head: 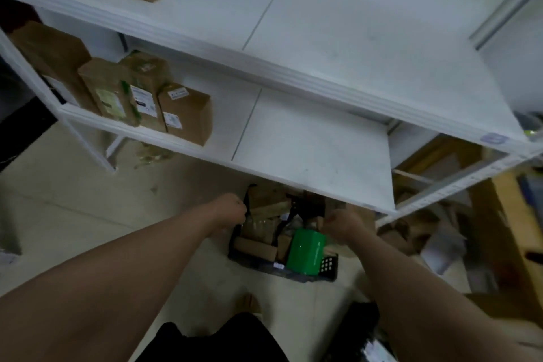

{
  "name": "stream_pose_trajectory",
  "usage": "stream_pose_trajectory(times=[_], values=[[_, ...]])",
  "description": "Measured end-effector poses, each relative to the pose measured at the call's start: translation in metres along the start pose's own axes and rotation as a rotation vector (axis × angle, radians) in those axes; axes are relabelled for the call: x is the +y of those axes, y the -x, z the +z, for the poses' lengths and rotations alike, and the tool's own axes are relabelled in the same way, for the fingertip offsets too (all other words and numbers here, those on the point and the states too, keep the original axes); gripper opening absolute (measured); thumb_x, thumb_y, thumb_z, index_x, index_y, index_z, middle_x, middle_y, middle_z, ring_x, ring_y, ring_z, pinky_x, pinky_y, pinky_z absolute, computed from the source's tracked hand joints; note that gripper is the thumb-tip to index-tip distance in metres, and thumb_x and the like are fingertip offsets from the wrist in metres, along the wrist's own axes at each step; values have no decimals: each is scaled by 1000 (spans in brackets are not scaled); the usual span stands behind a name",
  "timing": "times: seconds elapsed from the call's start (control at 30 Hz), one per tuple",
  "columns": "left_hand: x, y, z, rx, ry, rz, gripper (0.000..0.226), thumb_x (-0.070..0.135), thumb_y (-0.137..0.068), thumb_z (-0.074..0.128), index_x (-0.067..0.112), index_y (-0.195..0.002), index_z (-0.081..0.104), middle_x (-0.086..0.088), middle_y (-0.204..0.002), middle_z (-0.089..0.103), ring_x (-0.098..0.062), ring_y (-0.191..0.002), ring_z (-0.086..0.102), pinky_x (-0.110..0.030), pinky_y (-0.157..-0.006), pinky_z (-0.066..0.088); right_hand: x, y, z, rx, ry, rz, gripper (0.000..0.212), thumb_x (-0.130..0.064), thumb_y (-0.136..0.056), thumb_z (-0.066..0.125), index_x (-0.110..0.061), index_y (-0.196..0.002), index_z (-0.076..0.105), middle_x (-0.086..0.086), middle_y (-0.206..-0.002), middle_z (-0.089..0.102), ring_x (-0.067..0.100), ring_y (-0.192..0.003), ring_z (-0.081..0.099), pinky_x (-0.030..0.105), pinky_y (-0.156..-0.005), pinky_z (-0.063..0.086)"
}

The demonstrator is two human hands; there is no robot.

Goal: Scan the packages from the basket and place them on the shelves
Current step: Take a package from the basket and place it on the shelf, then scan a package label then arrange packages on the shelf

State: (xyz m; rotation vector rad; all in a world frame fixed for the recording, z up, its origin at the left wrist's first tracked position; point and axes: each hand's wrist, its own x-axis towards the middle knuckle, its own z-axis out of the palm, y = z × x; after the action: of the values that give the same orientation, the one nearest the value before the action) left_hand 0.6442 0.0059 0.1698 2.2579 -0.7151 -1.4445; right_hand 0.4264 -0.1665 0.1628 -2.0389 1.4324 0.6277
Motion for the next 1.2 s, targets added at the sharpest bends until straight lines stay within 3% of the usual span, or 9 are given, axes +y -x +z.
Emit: stream_pose_trajectory(times=[0.13,0.27,0.43,0.6,0.73,0.83,0.93,1.1,1.2], values=[[19,-2,44,-40,-101,38,12,8,-97,52,10,-106,61,-14,-105,59,-21,-80,54,-27,-60,46,67,21,14,81,-112,62,21,-17,-93,65,-2,-108,68,11,-92,60,23,-83,56,33,-71,50],[41,-8,98,-70,-244,95,15,10,-97,48,11,-100,62,-9,-93,62,-23,-80,59,-35,-83,55,123,38,34,49,-221,139,19,-18,-91,67,-3,-103,70,14,-102,70,26,-91,64,33,-78,54],[72,-9,185,-196,-320,77,15,3,-96,50,15,-89,57,-1,-79,56,-11,-62,52,-22,-57,48,207,55,56,-38,-260,195,27,-16,-94,62,4,-110,68,23,-118,68,33,-104,65,42,-95,54],[95,-3,279,-278,-370,42,15,5,-96,51,14,-94,61,-4,-85,62,-15,-66,56,-29,-71,54,306,71,75,-12,-347,265,26,-19,-97,58,-8,-117,71,6,-103,64,18,-91,56,30,-84,46],[120,-4,353,-309,-399,39,15,8,-98,48,16,-93,59,-7,-96,63,-20,-76,59,-37,-85,57,381,80,91,7,-428,351,15,-21,-93,62,-11,-88,72,5,-84,66,20,-79,64,31,-72,55],[134,-8,407,-354,-376,52,20,7,-98,50,20,-83,56,-3,-86,61,-15,-70,57,-31,-72,55,427,84,111,28,-544,446,16,-15,-88,61,-4,-87,73,15,-87,73,29,-82,71,40,-75,61],[137,-5,448,-420,-382,24,14,3,-92,56,12,-83,61,-10,-77,56,-20,-64,52,-24,-56,41,452,86,130,62,-724,544,17,-7,-90,62,1,-103,69,20,-93,72,27,-69,68,32,-53,57],[131,-19,494,-443,-415,-15,13,1,-90,56,4,-100,65,-16,-86,56,-24,-76,51,-26,-59,36,482,73,180,-30,-967,648,27,-10,-88,62,-2,-113,70,8,-87,65,22,-73,60,32,-64,54],[128,-38,518,-497,-486,-12,14,0,-96,53,9,-90,61,-11,-83,56,-18,-67,49,-24,-56,38,490,58,213,-23,-1025,707,16,-14,-91,62,-6,-103,69,12,-90,68,21,-70,61,32,-63,57]])
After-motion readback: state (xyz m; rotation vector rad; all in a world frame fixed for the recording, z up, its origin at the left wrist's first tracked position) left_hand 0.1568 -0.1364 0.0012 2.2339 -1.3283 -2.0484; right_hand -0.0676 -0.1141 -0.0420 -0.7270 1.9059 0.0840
